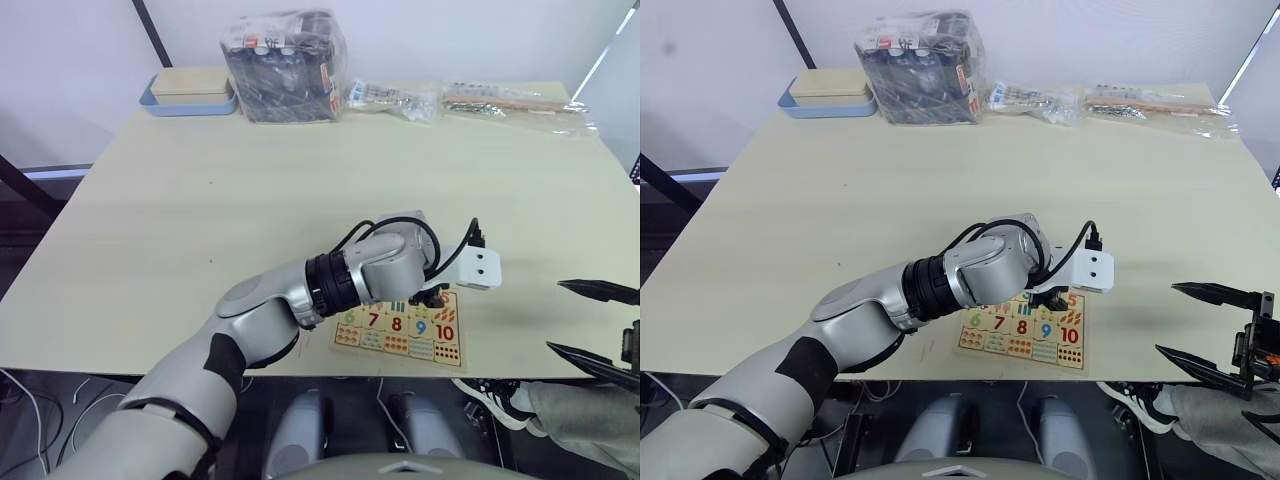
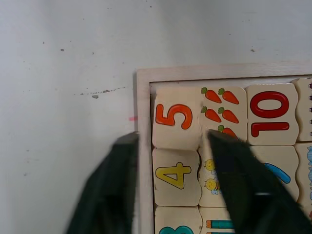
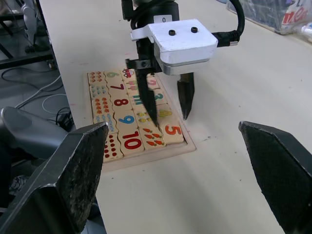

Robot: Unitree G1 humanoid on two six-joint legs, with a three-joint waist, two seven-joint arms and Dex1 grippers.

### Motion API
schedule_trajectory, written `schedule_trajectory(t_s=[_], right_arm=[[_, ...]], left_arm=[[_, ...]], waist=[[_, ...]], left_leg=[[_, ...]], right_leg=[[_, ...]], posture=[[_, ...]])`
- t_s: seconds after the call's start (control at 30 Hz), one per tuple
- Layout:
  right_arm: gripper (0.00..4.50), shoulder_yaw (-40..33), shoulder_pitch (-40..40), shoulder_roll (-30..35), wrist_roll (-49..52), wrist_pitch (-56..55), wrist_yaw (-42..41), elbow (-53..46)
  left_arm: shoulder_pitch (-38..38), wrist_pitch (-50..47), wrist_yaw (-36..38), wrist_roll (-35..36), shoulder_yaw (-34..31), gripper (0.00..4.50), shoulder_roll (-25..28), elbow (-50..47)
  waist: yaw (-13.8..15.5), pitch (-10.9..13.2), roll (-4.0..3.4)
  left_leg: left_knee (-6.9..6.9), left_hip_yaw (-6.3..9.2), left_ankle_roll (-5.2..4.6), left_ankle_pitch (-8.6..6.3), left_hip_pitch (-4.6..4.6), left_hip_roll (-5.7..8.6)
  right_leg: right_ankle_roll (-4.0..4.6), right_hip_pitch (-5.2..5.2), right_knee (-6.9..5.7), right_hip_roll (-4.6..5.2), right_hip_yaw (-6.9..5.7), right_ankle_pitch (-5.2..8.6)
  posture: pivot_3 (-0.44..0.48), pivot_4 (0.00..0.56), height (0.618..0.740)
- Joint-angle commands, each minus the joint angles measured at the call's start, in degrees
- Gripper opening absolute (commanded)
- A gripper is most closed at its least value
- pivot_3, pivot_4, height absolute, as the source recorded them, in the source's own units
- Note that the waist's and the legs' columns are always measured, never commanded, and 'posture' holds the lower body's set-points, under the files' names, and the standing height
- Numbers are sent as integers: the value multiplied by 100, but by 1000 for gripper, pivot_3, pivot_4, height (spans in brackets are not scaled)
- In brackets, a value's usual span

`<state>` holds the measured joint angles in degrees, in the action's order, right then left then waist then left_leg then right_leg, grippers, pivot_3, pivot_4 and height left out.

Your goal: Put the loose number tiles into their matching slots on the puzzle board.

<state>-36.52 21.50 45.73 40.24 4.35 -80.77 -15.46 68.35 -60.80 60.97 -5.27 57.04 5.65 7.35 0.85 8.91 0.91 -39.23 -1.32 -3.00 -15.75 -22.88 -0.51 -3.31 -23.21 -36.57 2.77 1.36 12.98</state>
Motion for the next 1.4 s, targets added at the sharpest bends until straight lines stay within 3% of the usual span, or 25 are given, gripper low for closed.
schedule_trajectory(t_s=[0.03, 0.07, 0.23, 0.4, 0.67, 0.77, 0.9, 1.0, 1.03, 1.4], right_arm=[[4500, -35, -25, 4, 22, -80, -4, -67], [4500, -31, -26, 5, 21, -81, -5, -64], [4500, -59, -9, 6, 39, -71, 0, -90], [4500, -74, -6, 0, 29, -95, -9, -51], [4500, -85, -18, -1, 34, -103, -10, -10], [4500, -115, 16, -1, 47, -97, -11, -33], [4500, -166, 121, -17, 73, -70, 23, -128], [4500, -191, 182, -18, 86, -71, 32, -157], [4500, -197, 201, -19, 89, -71, 39, -169], [4500, -189, 274, -14, 113, -43, 104, -258]], left_arm=[[9, 30, -32, 11, -10, 4231, -45, -199], [1, 37, -49, 12, -30, 4454, -49, -203], [-76, 59, -140, 248, -673, 4454, 46, -264], [-420, 1194, 100, 790, -1751, 4454, 494, -108], [-491, 2835, 988, 1121, -2218, 4454, 712, 832], [-604, 3396, 1066, 1023, -2216, 3661, 623, 1089], [-850, 3950, 1024, 873, -2145, 1575, 388, 1429], [-974, 4156, 978, 758, -2126, 300, 262, 1578], [-1017, 4214, 944, 700, -2109, 57, 218, 1636], [-1404, 4385, 734, 278, -2048, 57, -102, 1806]], waist=[[0, 0, 0], [0, 0, 0], [-2, 0, 0], [-12, -2, -6], [16, -1, -4], [12, -1, -4], [6, -1, -4], [1, -1, -4], [1, -1, -4], [2, -1, -4]], left_leg=[[0, 0, 0, 0, 0, 0], [0, 0, 0, 0, 0, 0], [0, 0, 0, 0, 0, 0], [2, 0, 0, 0, 4, -9], [0, -1, -1, 0, -1, 1], [0, -1, -2, -1, -1, 1], [0, 0, -2, -1, 0, 2], [0, -1, -2, -1, 0, 3], [0, -1, -2, -1, 1, 3], [0, 0, -2, -1, 0, 2]], right_leg=[[0, 0, 0, 0, 0, 0], [0, 0, 0, 0, 0, 0], [0, 0, 0, 0, 0, 0], [1, -1, -3, 1, 1, 0], [-1, 0, 2, 8, -2, 0], [-11, 0, 2, 7, -1, -5], [-20, 0, -1, 7, -1, -11], [-20, 0, -1, 7, 0, -11], [-20, 0, -1, 7, 0, -11], [-22, 0, -1, 7, 0, -12]], posture=[[0, 150, 740], [0, 150, 740], [0, 150, 740], [0, 150, 740], [0, 150, 740], [0, 150, 740], [0, 150, 740], [0, 150, 740], [0, 150, 740], [0, 150, 740]])
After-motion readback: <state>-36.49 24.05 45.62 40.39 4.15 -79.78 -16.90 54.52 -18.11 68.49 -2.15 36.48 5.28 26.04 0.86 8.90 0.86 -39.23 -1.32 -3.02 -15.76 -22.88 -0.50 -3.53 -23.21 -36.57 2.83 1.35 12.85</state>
